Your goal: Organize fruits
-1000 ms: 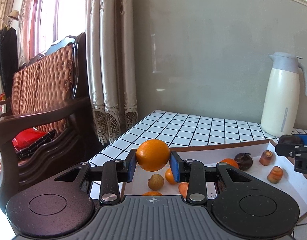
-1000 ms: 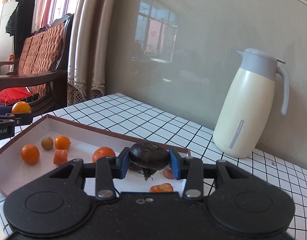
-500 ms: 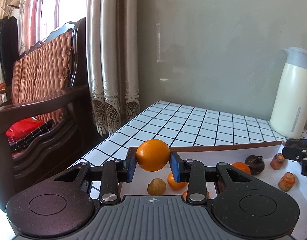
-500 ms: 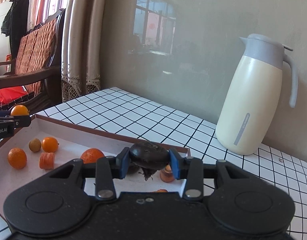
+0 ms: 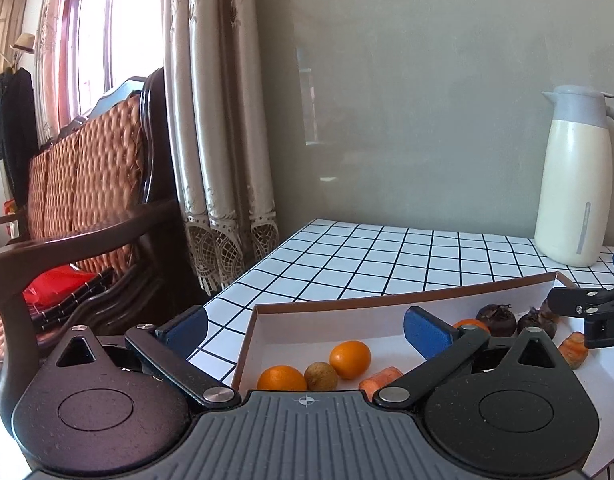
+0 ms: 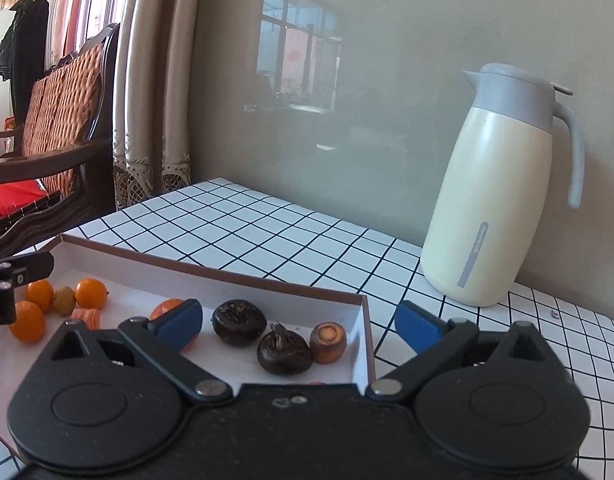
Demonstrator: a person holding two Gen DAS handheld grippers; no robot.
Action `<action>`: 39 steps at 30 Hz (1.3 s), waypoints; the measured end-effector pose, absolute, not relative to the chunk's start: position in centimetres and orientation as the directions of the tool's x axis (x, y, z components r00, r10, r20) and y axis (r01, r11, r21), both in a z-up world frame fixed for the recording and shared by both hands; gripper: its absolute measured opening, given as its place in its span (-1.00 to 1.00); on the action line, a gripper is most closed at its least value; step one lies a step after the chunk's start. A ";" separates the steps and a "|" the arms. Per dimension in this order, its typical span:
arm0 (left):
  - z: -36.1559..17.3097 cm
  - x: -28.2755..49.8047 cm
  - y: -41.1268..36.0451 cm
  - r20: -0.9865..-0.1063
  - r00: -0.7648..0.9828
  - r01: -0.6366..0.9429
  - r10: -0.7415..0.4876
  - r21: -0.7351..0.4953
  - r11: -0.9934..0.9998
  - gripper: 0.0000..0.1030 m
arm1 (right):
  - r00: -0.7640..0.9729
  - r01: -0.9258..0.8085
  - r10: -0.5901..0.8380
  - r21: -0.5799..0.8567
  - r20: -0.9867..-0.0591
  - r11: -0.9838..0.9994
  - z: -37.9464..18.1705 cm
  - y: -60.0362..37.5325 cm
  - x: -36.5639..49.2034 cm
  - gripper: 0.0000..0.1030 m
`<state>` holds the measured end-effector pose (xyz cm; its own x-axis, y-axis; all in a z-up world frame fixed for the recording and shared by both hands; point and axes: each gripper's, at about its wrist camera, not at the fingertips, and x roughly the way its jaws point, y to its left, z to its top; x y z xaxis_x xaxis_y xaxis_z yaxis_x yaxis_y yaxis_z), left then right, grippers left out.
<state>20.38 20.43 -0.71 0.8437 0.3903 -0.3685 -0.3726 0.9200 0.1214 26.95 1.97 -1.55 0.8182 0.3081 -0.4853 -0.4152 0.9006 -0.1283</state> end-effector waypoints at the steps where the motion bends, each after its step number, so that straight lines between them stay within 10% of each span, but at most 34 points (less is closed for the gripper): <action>1: -0.7 20.4 20.5 -0.372 0.842 -0.372 0.390 0.121 0.920 1.00 | 0.819 -0.413 0.307 -0.127 -0.486 0.902 -1.5 1.9 26.9 0.88; 39: 3.8 -5.2 9.4 -0.242 0.942 -0.230 0.234 0.044 0.972 1.00 | 0.895 -0.326 0.274 -0.095 -0.351 0.941 4.3 -9.6 1.1 0.89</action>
<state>-5.22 9.36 3.78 0.9418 0.2335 -0.2419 -0.2297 0.9723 0.0441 1.11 -9.57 4.33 0.8951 0.2745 -0.3515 -0.3259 0.9406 -0.0955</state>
